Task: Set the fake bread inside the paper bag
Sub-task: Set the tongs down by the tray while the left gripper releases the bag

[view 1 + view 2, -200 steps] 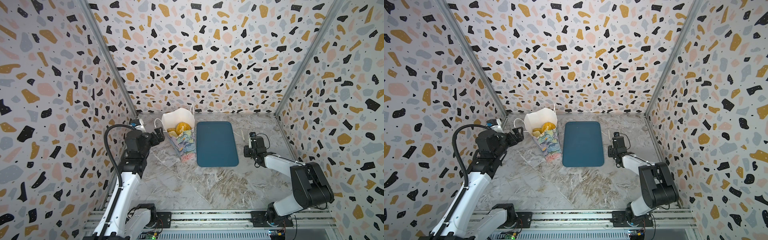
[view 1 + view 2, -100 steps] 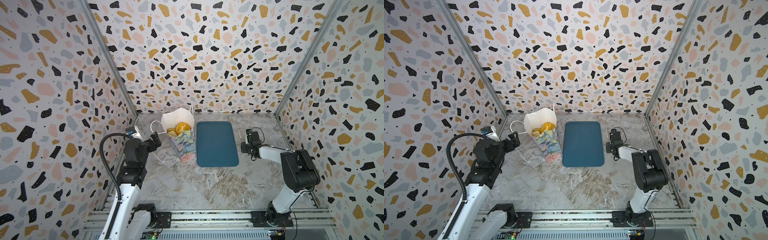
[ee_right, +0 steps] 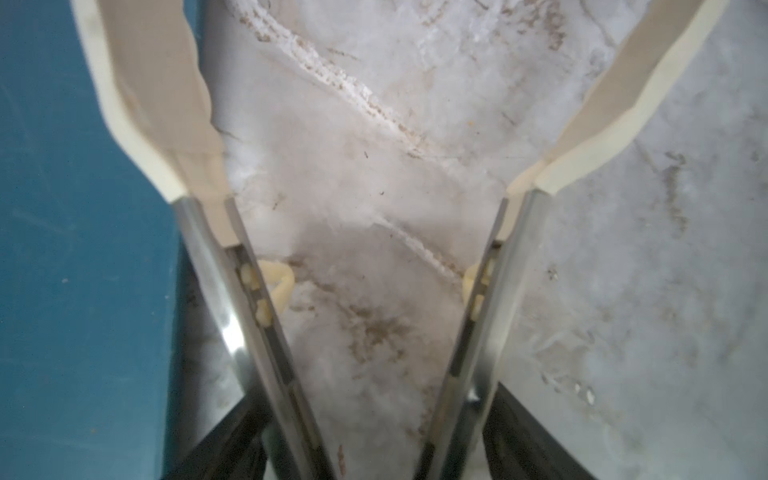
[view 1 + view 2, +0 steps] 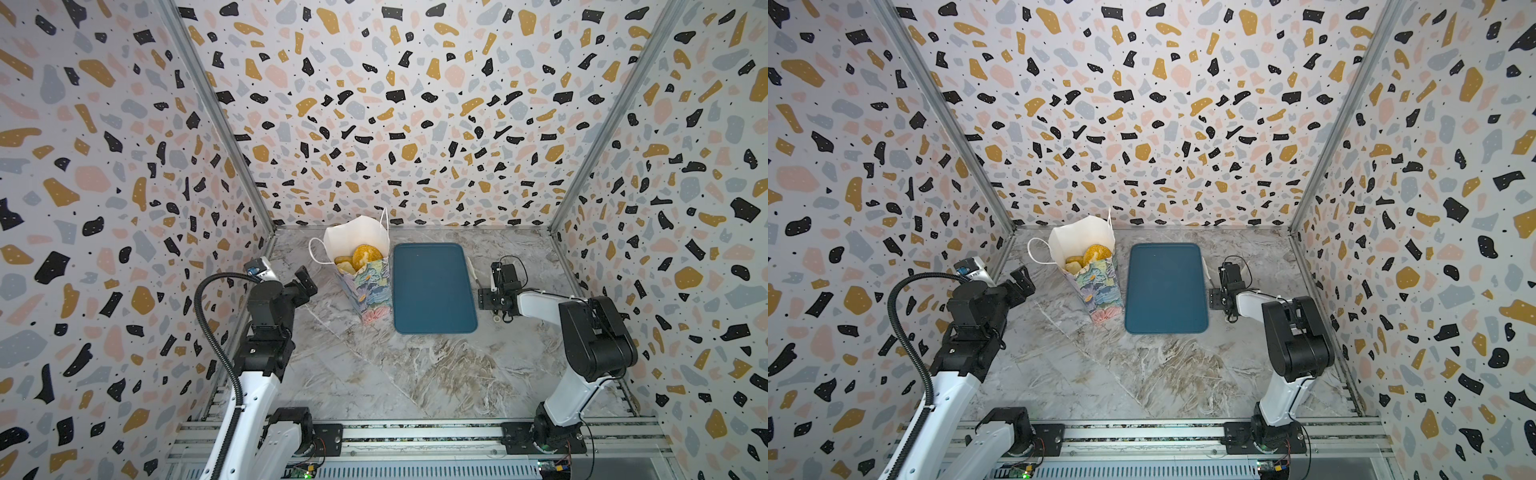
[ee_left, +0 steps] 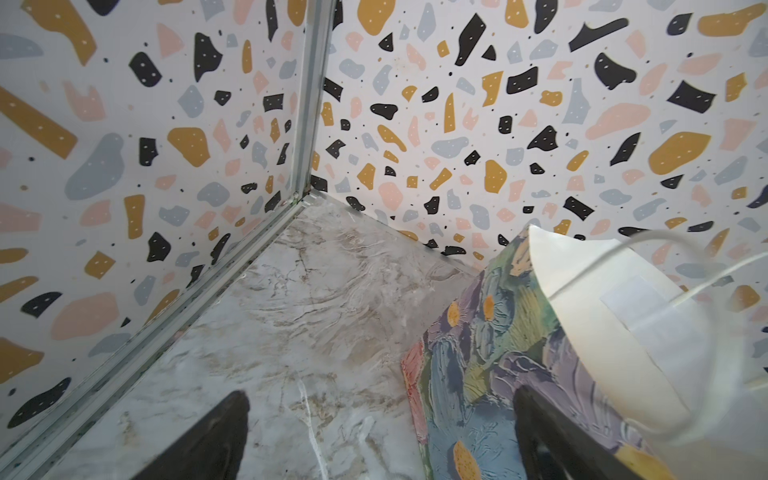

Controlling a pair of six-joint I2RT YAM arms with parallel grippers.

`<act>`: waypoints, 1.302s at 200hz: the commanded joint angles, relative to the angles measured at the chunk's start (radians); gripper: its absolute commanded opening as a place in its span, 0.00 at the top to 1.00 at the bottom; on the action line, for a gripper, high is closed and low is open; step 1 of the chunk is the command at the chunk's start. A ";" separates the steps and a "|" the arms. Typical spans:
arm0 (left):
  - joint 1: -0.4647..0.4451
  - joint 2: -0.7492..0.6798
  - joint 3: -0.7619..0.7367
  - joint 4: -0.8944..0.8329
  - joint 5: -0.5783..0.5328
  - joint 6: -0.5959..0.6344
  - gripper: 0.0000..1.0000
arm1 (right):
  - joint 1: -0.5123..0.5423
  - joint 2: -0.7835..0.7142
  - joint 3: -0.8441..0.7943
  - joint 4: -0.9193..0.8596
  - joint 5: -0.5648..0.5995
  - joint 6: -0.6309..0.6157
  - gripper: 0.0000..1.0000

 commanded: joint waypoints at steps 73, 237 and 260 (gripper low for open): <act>-0.004 0.004 -0.101 0.129 -0.085 -0.065 0.01 | -0.029 -0.263 -0.081 0.010 -0.005 0.024 0.01; -0.004 0.096 -0.502 0.667 -0.385 0.063 0.00 | -0.058 -0.628 -0.454 0.466 0.195 0.069 0.01; -0.004 0.137 -0.535 0.755 -0.399 0.084 0.01 | -0.057 -0.609 -0.479 0.509 0.217 0.066 0.01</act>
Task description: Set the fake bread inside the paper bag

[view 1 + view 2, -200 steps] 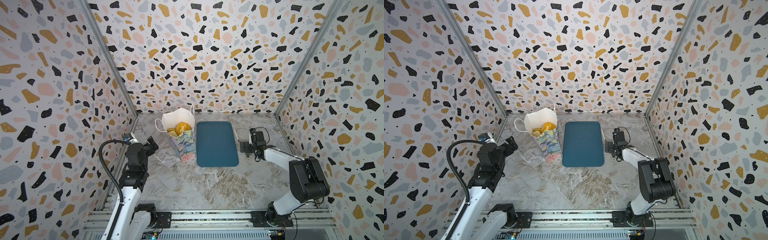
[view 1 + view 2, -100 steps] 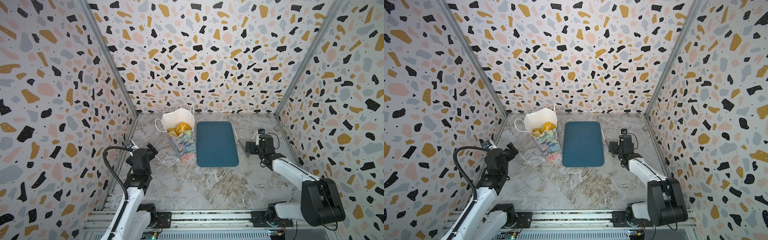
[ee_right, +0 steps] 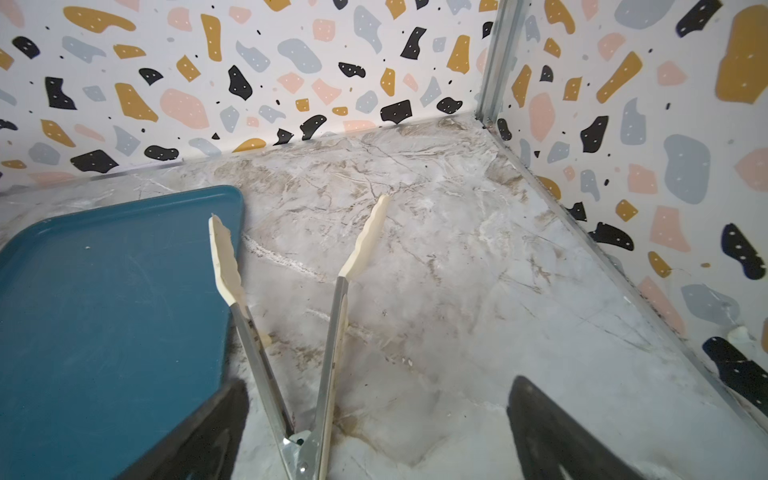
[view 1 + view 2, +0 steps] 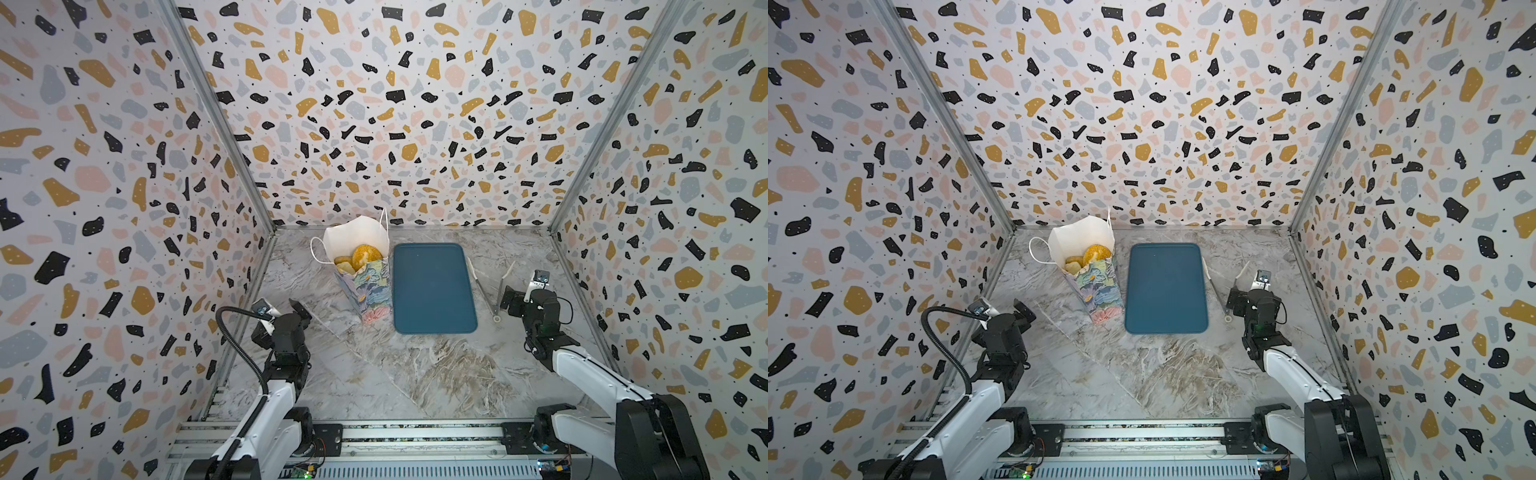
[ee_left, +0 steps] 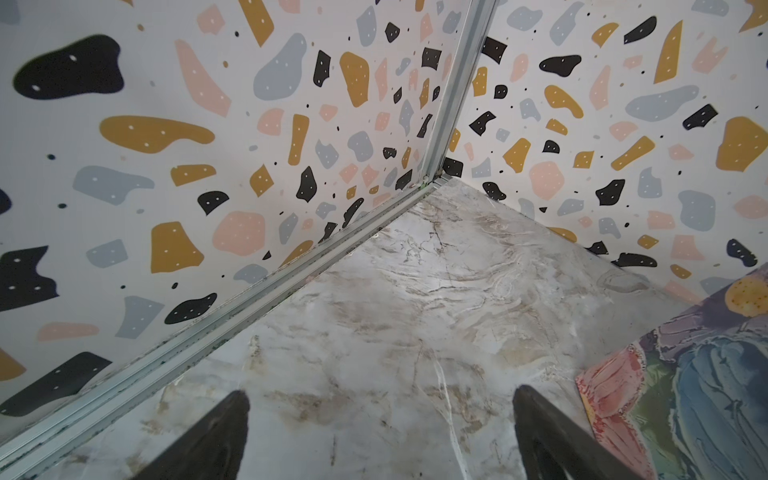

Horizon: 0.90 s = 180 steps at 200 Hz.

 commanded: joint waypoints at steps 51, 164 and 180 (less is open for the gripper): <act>-0.004 0.196 -0.085 0.446 -0.067 0.115 0.01 | -0.005 0.061 -0.088 0.271 0.135 -0.047 0.01; -0.007 0.369 -0.084 0.674 0.044 0.183 0.01 | -0.015 0.198 -0.329 0.870 0.267 -0.124 0.01; -0.013 0.382 -0.065 0.656 0.047 0.196 0.00 | -0.019 0.249 -0.375 1.043 0.256 -0.142 0.01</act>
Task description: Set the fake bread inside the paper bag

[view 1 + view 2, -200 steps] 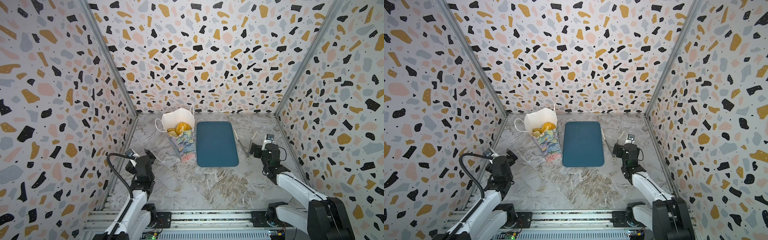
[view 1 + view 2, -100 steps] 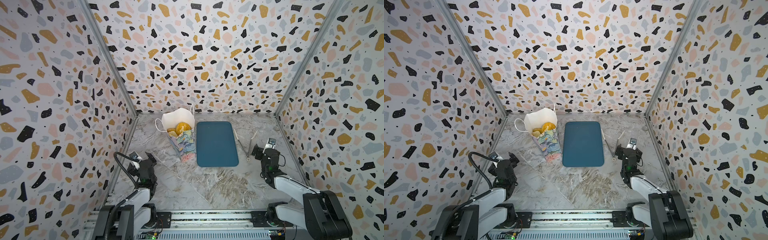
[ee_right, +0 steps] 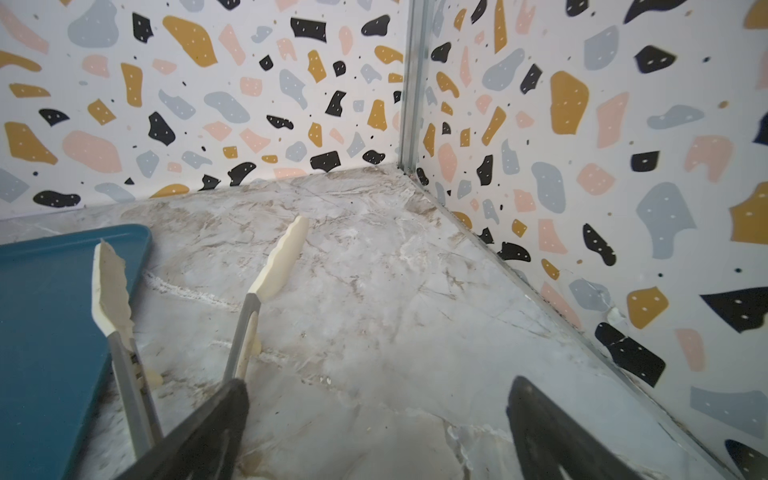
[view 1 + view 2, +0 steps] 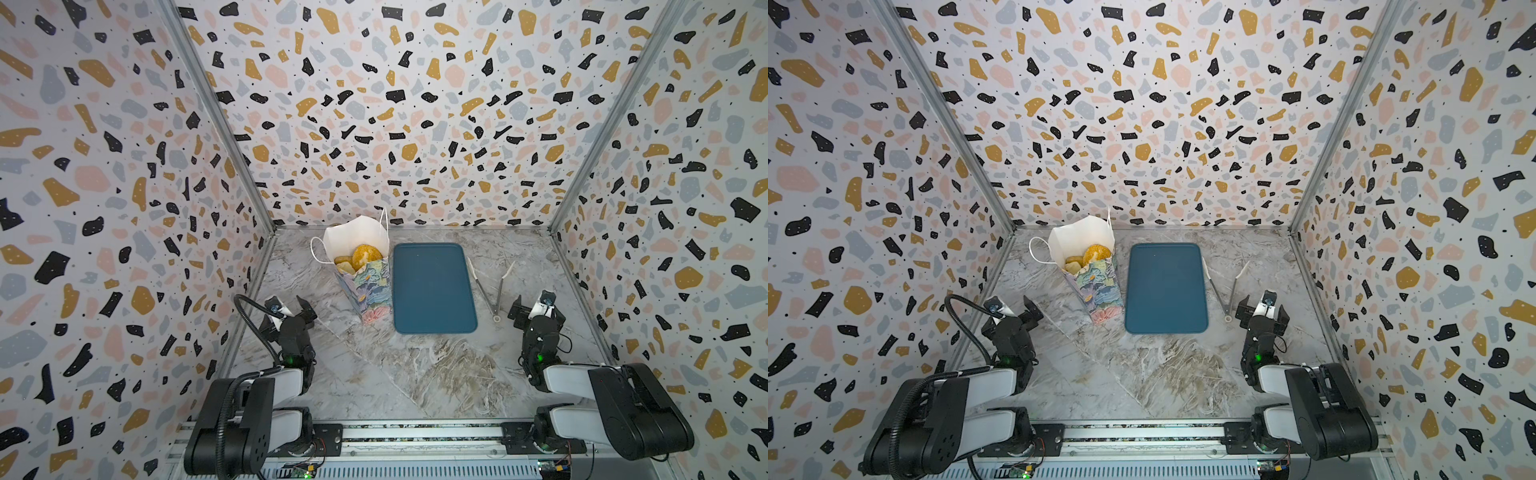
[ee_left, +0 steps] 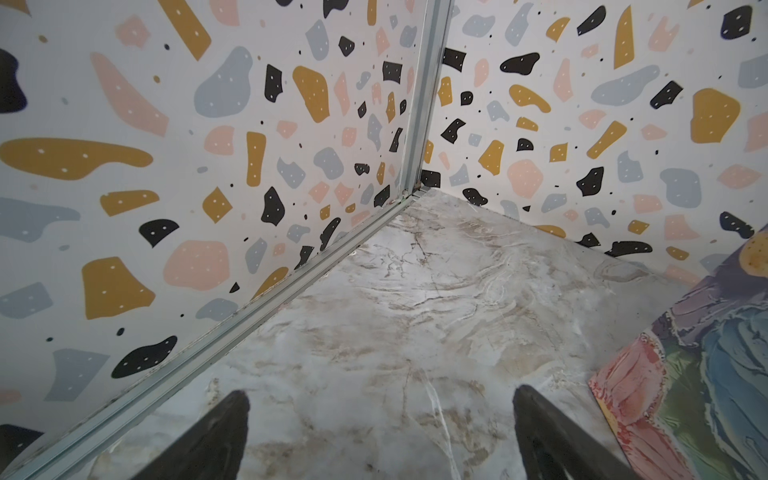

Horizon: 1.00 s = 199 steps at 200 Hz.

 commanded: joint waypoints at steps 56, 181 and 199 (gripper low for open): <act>-0.062 0.127 0.009 0.212 0.124 0.144 0.00 | -0.009 0.071 0.003 0.210 -0.066 -0.070 0.01; -0.074 0.132 0.003 0.214 0.134 0.158 0.00 | -0.023 0.204 0.055 0.234 -0.321 -0.150 0.01; -0.074 0.131 0.003 0.214 0.134 0.158 0.01 | -0.037 0.204 0.066 0.210 -0.338 -0.136 0.01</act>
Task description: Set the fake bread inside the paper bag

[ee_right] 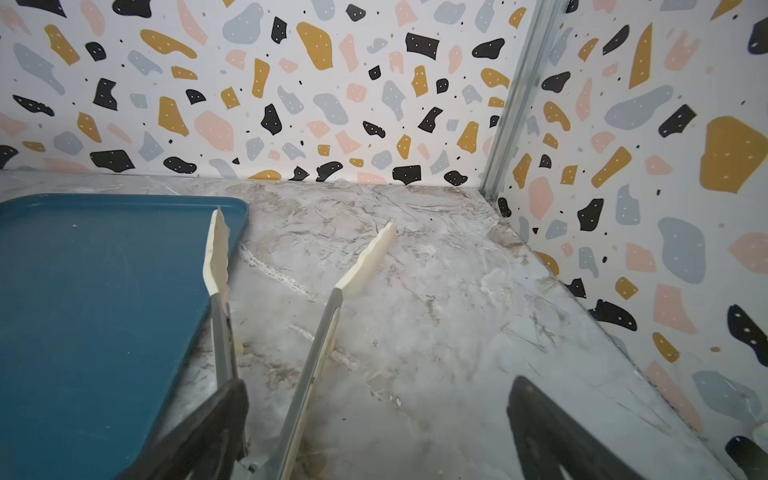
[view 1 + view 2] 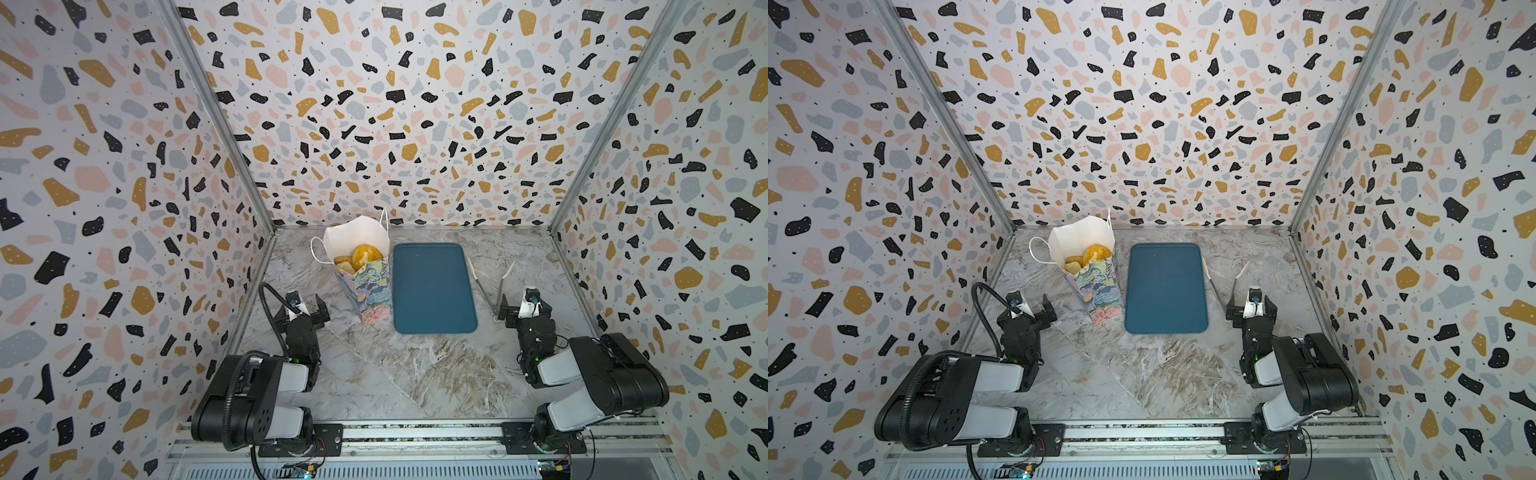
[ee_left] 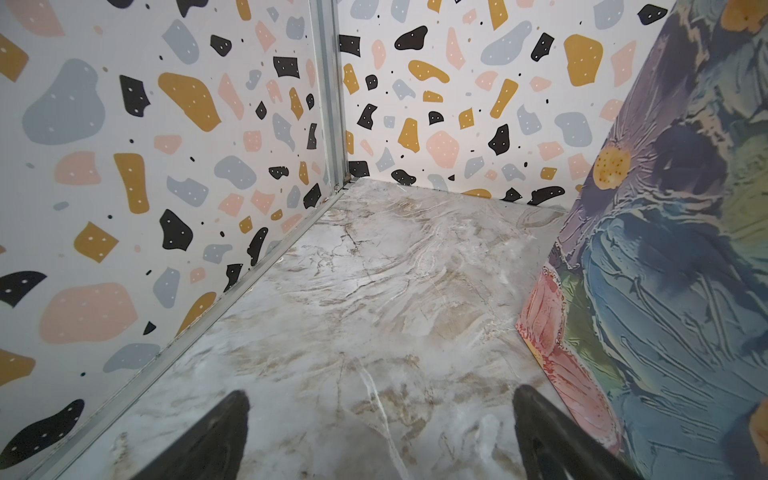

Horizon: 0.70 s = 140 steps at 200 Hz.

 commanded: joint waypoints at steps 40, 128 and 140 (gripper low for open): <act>-0.003 -0.010 0.004 0.057 0.004 0.013 0.00 | -0.036 -0.012 0.024 0.012 -0.056 0.013 0.01; -0.004 -0.008 0.005 0.054 0.003 0.013 0.01 | -0.033 -0.010 0.028 0.005 -0.051 0.010 0.01; -0.004 -0.008 0.005 0.054 0.000 0.013 0.01 | -0.034 -0.011 0.028 0.005 -0.051 0.011 0.01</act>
